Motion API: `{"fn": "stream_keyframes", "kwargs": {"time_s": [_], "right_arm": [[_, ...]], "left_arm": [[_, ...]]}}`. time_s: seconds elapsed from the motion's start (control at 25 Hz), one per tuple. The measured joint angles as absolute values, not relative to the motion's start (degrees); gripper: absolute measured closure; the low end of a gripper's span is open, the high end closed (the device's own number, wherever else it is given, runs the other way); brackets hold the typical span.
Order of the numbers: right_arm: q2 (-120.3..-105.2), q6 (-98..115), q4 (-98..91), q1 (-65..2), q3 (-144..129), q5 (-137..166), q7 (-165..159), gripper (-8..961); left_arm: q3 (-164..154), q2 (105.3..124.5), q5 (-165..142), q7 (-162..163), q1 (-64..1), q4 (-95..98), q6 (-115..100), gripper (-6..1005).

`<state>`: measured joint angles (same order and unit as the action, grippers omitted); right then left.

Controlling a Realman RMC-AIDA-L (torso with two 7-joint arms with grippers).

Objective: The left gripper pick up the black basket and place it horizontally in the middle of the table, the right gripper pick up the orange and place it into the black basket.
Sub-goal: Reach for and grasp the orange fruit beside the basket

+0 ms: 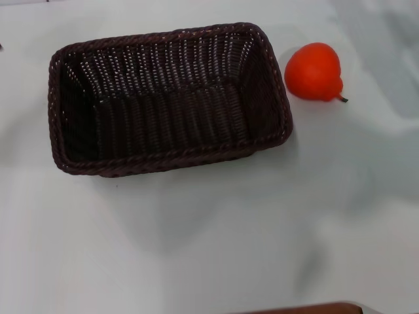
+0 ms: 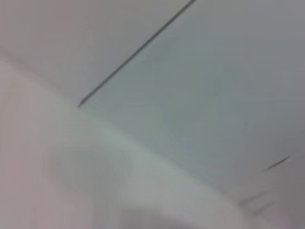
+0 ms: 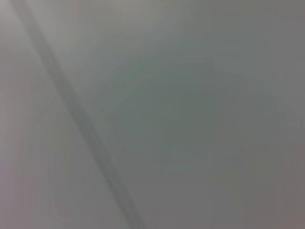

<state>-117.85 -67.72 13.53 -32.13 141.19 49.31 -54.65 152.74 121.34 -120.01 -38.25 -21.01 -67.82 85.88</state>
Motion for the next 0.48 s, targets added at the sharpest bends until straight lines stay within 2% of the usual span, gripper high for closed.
{"fn": "stream_keyframes", "kwargs": {"time_s": [0.24, 0.36, 0.48], "right_arm": [[-112.03, -64.1, 28.7, -32.1, 129.3, 76.2, -81.7, 102], [-109.63, -64.4, 38.2, -33.3, 127.0, 96.3, -99.3, 101], [-108.72, -66.7, 45.0, -34.8, 126.9, 111.8, -111.5, 118]], "left_arm": [[159.0, 122.32, -99.8, -61.2, -19.5, -60.4, 88.9, 400], [159.3, 122.80, -91.2, -70.2, -18.5, -55.6, 89.5, 400], [159.3, 122.90, -88.5, -74.4, -18.5, -52.2, 89.5, 399]]}}
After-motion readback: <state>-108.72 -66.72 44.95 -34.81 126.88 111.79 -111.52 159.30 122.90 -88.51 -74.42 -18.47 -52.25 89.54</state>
